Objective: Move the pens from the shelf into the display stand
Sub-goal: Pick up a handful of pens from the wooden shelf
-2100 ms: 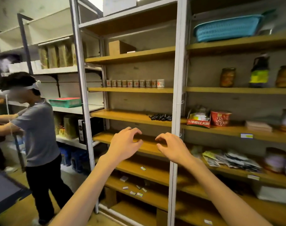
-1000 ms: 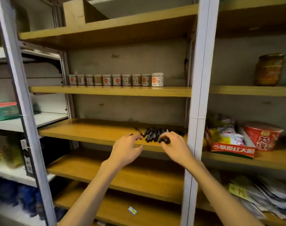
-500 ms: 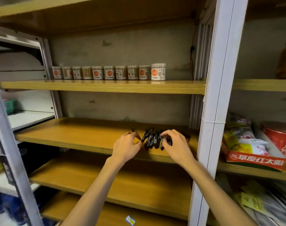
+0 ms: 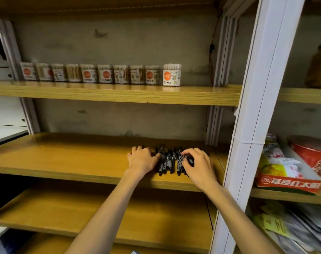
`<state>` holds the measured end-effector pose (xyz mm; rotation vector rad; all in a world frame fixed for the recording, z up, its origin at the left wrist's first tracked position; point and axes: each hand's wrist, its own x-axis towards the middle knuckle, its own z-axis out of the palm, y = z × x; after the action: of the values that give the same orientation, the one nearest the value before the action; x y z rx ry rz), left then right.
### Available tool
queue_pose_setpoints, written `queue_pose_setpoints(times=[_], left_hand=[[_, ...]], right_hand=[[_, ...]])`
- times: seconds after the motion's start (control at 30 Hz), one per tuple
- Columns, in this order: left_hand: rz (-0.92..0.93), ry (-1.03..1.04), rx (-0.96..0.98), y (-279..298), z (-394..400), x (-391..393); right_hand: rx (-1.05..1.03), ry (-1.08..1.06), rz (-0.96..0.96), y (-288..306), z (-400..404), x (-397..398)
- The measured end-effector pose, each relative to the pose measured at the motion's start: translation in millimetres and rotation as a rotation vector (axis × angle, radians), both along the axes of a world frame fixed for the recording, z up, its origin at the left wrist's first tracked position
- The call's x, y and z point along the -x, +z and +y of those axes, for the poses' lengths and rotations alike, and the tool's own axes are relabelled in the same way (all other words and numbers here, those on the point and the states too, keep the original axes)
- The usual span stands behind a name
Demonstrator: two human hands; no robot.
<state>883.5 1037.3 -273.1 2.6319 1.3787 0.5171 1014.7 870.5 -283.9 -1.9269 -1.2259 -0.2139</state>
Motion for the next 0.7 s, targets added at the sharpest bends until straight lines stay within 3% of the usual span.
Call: queue_pose_setpoints(times=[0.33, 0.6, 0.7], left_hand=[[-0.168, -0.041, 0.024, 9, 14, -14], [0.055, 0.004, 0.219, 25, 21, -27], [0.186, 0.039, 0.175, 23, 18, -30]], right_hand=[[-0.023, -0.069, -0.021, 1, 12, -7], [-0.014, -0.071, -0.039, -4, 13, -8], [-0.02, -0.068, -0.024, -7, 11, -9]])
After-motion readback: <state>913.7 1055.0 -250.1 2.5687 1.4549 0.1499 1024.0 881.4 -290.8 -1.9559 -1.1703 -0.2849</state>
